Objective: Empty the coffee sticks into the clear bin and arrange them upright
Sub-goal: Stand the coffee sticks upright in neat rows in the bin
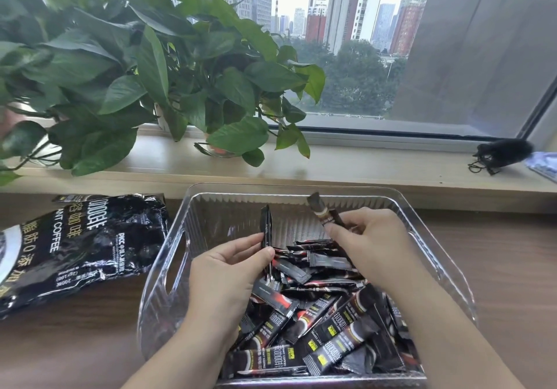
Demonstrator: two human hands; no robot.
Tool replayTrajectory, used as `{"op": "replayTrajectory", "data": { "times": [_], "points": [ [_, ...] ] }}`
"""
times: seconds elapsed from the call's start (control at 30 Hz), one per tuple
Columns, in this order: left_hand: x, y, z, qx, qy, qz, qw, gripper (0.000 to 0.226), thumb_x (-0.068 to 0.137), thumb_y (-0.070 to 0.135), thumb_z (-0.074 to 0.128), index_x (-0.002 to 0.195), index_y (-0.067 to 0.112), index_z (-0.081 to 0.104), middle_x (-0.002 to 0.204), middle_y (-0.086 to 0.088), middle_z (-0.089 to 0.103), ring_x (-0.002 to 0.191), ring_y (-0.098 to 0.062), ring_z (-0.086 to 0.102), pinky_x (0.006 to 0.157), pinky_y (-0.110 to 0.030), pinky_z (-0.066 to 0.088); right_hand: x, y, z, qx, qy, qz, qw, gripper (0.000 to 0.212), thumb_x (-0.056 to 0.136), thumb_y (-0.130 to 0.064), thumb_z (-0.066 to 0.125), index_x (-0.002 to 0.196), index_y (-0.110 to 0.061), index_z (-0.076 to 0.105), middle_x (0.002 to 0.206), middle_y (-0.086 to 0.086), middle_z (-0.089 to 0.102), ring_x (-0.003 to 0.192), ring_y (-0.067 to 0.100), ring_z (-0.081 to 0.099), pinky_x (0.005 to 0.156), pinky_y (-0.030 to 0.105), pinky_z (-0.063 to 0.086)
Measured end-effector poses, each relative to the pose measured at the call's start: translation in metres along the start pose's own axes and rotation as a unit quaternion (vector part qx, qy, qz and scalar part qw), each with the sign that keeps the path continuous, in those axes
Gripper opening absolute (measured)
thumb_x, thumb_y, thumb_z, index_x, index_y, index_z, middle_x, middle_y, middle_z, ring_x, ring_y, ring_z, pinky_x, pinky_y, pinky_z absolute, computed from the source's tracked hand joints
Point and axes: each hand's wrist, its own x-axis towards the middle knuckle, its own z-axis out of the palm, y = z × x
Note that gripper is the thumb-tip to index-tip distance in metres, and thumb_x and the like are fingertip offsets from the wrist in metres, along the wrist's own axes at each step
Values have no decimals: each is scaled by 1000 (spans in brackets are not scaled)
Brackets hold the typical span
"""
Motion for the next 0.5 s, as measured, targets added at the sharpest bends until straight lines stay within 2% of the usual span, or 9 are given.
{"op": "replayTrajectory", "data": {
  "times": [0.07, 0.23, 0.3, 0.37, 0.43, 0.5],
  "points": [
    [-1, 2, 2, -7, -16, 0, 1000, 27, 72, 0, 83, 95, 14, 79, 90, -2, 78, 89, -15, 75, 83, -32, 57, -1, -12, 1, 100, -23, 45, 994, 17, 87, -34, 77, 78, -19, 78, 62, 5, 65, 52, 12, 54, 58, 37, 52],
    [-5, 5, 6, -12, -38, 7, 999, 26, 72, -2, 82, 92, 14, 78, 89, -3, 78, 90, -18, 75, 86, -34, 56, -4, -26, 27, 83, -121, 25, 989, 24, 88, -39, 73, 80, -17, 79, 69, 16, 69, 56, 13, 50, 60, 30, 47],
    [-4, 4, 5, -11, -39, 5, 999, 26, 72, -1, 83, 91, 16, 79, 90, -4, 78, 91, -19, 75, 89, -38, 56, -6, -28, 35, 88, -138, 24, 986, 22, 91, -37, 70, 80, -21, 80, 69, 14, 71, 53, 12, 53, 57, 27, 46],
    [-3, 3, 4, -13, -39, -3, 999, 25, 72, 0, 83, 91, 16, 80, 91, -6, 78, 91, -19, 75, 90, -39, 55, -8, -29, 38, 94, -150, 27, 984, 27, 96, -35, 65, 79, -21, 79, 60, 7, 67, 51, 11, 58, 57, 27, 47],
    [-2, 1, 3, -7, -40, -8, 999, 25, 71, 2, 84, 90, 17, 80, 91, -5, 78, 91, -17, 74, 88, -38, 56, -9, -29, 39, 126, -172, 41, 976, 28, 100, -32, 60, 80, -25, 79, 60, -1, 67, 55, 10, 65, 62, 28, 52],
    [-1, 1, 3, -4, -44, -8, 999, 25, 70, 3, 85, 89, 18, 81, 91, -6, 78, 88, -15, 75, 80, -33, 57, -9, -28, 38, 164, -190, 57, 966, 29, 101, -28, 59, 80, -27, 80, 62, -4, 69, 60, 11, 69, 69, 28, 55]
  ]
}}
